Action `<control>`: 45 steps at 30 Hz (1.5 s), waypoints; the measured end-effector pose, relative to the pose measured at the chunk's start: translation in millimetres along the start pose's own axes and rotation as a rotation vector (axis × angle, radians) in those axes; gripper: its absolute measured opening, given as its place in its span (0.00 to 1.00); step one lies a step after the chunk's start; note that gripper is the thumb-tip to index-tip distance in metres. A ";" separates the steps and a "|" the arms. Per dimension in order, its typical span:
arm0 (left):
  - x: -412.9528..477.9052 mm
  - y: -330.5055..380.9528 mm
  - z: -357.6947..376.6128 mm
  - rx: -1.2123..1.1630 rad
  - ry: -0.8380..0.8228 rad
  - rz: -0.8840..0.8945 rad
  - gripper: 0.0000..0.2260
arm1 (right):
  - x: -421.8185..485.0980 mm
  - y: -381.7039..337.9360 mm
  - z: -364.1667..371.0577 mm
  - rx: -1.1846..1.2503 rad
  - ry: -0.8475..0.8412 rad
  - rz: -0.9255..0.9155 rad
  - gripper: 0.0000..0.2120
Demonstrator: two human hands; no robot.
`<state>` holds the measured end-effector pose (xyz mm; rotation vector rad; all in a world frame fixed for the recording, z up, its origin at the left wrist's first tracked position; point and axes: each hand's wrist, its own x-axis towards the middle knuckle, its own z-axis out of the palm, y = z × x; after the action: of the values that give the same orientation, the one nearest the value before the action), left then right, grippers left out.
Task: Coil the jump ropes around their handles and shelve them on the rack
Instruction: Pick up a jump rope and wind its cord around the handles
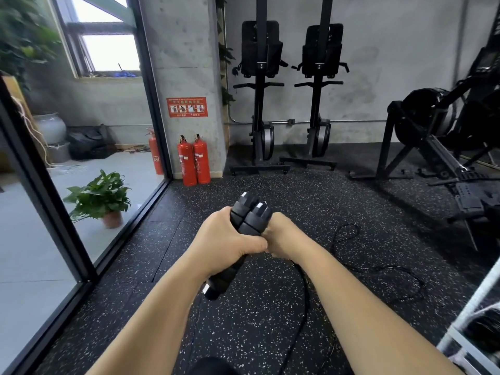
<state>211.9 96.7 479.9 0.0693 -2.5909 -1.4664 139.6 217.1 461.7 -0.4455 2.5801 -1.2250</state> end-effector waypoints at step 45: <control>17.5 -14.5 10.8 0.758 -0.196 0.346 0.18 | 23.4 38.1 -6.6 0.718 -0.224 -0.118 0.18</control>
<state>192.2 96.3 464.1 -0.4254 -2.9589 -0.3506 109.4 235.8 433.7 -0.5338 1.7827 -1.8892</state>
